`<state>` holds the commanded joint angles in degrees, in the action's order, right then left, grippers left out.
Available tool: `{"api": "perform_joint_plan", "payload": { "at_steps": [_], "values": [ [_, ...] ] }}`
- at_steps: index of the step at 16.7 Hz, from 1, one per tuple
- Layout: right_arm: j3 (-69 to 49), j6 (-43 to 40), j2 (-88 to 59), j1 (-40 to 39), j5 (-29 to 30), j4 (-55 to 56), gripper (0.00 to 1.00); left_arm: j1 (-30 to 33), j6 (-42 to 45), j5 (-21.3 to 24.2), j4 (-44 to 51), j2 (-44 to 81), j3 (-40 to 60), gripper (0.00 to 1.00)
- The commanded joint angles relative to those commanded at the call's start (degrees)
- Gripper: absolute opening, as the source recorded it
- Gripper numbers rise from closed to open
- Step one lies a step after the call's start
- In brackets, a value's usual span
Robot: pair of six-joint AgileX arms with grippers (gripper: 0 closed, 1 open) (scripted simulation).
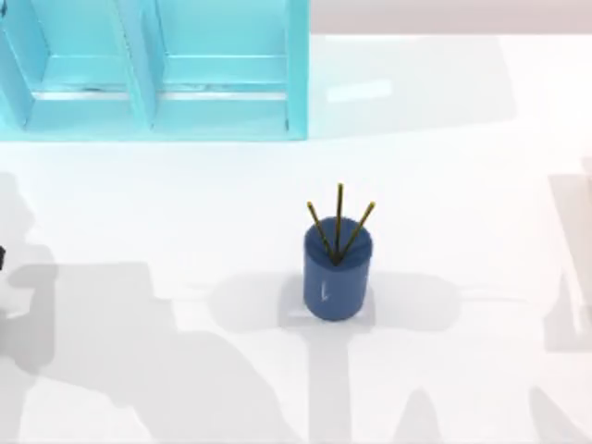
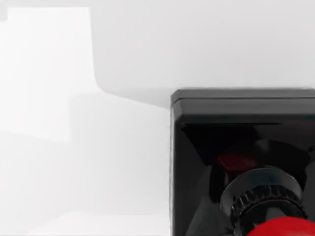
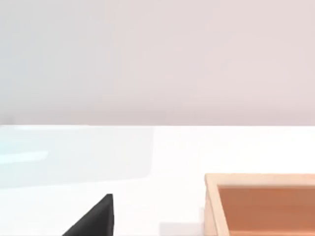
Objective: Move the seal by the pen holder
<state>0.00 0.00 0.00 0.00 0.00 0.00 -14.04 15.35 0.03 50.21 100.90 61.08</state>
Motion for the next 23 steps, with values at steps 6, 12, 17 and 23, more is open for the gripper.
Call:
{"api": "perform_joint_plan", "payload": {
  "at_steps": [6,12,17,23],
  "values": [
    [0.0,0.0,0.0,0.0,0.0,0.0,1.0,0.0,0.0,0.0,0.0,0.0,0.0,0.0],
    [0.0,0.0,0.0,0.0,0.0,0.0,1.0,2.3,-2.12,0.01,2.25,-0.28,2.28,0.0],
    [0.0,0.0,0.0,0.0,0.0,0.0,1.0,14.56,-14.23,-0.01,17.48,-2.48,14.08,0.0],
    [0.0,0.0,0.0,0.0,0.0,0.0,1.0,27.19,-27.15,-0.01,31.46,-6.35,25.07,0.0]
  ]
}}
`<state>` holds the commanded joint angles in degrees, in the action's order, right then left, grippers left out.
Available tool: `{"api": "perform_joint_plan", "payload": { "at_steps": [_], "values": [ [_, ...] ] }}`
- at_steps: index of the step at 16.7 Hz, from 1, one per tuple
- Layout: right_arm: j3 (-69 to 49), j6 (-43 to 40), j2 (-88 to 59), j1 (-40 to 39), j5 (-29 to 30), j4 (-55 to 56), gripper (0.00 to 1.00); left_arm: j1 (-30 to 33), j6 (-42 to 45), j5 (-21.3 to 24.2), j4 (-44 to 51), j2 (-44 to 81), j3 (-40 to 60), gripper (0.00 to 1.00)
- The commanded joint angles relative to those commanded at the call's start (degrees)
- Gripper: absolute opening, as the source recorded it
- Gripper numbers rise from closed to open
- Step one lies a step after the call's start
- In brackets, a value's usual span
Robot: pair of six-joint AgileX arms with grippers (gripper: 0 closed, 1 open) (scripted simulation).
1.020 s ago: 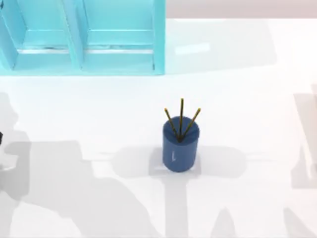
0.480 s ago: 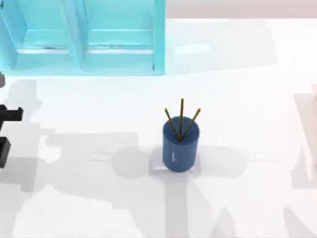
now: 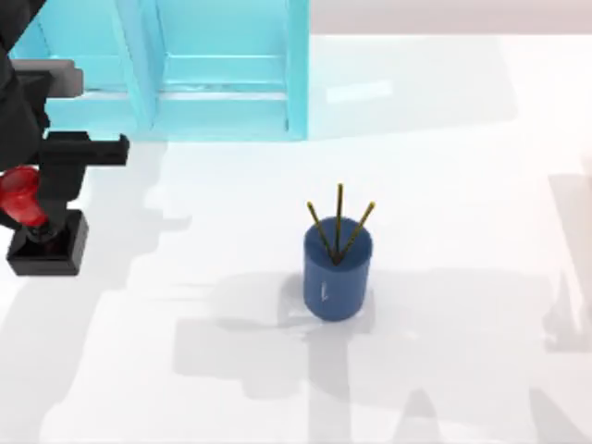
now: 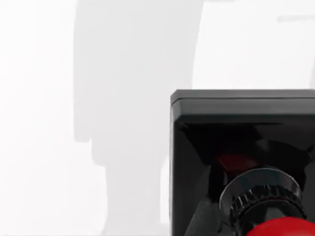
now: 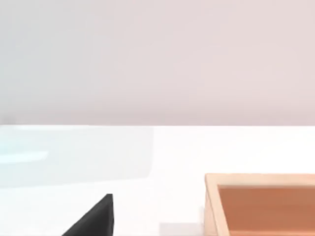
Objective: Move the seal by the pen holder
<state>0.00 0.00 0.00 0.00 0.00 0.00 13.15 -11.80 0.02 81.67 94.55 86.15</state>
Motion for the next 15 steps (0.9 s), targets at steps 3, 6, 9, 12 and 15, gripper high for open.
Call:
{"api": "perform_joint_plan", "payload": {
  "at_steps": [3,6,9,12,15],
  "values": [
    [0.0,0.0,0.0,0.0,0.0,0.0,1.0,0.24,-0.24,0.0,0.23,-0.13,0.23,0.0],
    [0.0,0.0,0.0,0.0,0.0,0.0,1.0,0.71,-0.96,0.04,0.43,0.96,0.98,0.0],
    [0.0,0.0,0.0,0.0,0.0,0.0,1.0,5.55,-6.42,0.03,2.29,5.96,6.93,0.0],
    [0.0,0.0,0.0,0.0,0.0,0.0,1.0,13.3,-13.88,0.17,4.76,12.9,17.07,0.0],
    [0.0,0.0,0.0,0.0,0.0,0.0,1.0,20.72,-20.56,0.22,6.56,18.8,25.42,0.0]
  ]
}}
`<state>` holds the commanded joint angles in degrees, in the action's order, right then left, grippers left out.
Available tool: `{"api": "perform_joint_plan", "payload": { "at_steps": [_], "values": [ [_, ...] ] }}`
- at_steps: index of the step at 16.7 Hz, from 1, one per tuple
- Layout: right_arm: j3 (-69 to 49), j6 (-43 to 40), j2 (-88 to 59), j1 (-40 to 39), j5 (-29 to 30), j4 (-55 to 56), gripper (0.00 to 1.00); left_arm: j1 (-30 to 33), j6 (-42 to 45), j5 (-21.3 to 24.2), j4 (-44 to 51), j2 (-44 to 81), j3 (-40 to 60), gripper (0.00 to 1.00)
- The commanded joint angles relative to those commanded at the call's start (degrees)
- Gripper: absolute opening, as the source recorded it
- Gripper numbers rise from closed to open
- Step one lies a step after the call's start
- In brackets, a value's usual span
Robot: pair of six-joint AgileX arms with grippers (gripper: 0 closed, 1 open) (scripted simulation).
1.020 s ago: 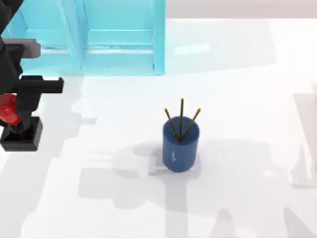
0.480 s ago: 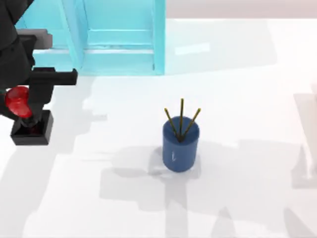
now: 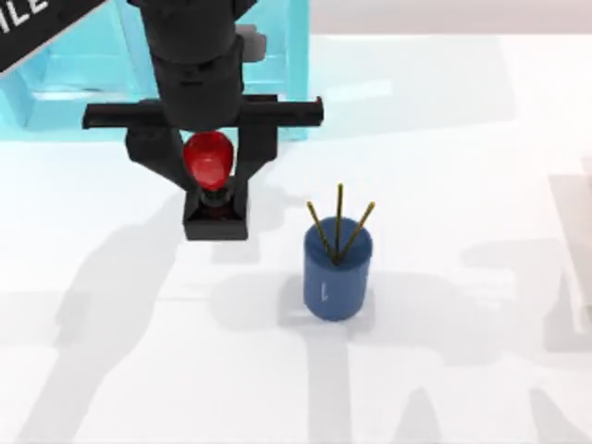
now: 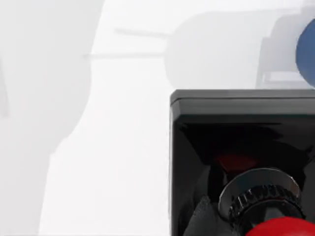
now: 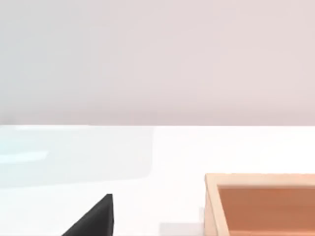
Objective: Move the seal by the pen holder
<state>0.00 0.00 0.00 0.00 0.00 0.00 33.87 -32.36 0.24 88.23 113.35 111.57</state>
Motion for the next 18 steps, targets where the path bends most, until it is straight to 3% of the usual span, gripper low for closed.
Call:
{"api": "perform_joint_plan", "payload": {
  "at_steps": [3,16,18],
  "values": [
    [0.0,0.0,0.0,0.0,0.0,0.0,1.0,3.04,-3.0,-0.11,0.57,2.47,3.08,0.0],
    [0.0,0.0,0.0,0.0,0.0,0.0,1.0,2.99,-2.97,-0.12,-3.23,1.71,-1.48,0.0],
    [0.0,0.0,0.0,0.0,0.0,0.0,1.0,2.99,-2.97,-0.12,-3.23,1.71,-1.48,0.15]
  ]
}}
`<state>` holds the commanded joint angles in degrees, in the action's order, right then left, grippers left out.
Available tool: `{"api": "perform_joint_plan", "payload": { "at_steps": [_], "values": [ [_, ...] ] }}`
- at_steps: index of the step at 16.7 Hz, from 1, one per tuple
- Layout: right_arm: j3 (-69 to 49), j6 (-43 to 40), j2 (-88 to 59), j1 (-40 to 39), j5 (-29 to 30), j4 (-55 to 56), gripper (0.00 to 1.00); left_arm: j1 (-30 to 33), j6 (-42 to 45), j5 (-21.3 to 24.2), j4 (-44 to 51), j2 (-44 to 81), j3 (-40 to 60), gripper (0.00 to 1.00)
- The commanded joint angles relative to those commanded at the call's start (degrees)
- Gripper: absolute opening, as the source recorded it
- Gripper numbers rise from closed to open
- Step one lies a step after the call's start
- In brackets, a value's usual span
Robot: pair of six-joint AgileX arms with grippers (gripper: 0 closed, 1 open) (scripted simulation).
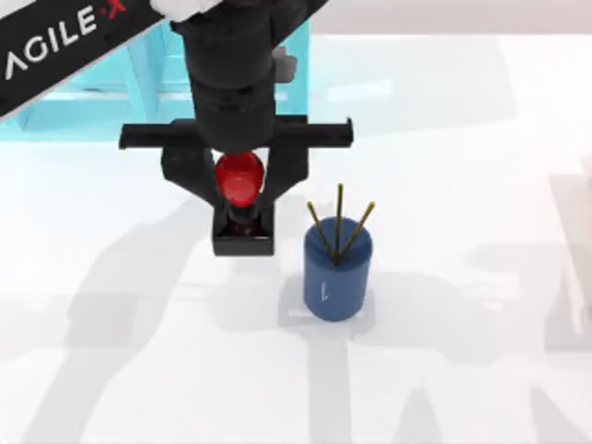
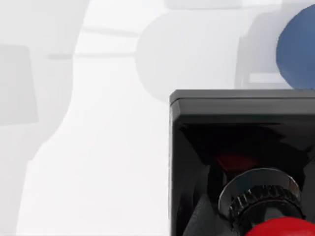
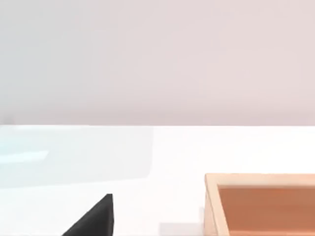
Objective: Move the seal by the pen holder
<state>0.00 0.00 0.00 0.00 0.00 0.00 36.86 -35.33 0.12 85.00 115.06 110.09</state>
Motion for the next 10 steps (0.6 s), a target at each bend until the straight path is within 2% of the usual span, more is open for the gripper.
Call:
{"api": "perform_joint_plan", "payload": {
  "at_steps": [10],
  "values": [
    [0.0,0.0,0.0,0.0,0.0,0.0,1.0,0.0,0.0,0.0,0.0,0.0,0.0,0.9]
  ]
}}
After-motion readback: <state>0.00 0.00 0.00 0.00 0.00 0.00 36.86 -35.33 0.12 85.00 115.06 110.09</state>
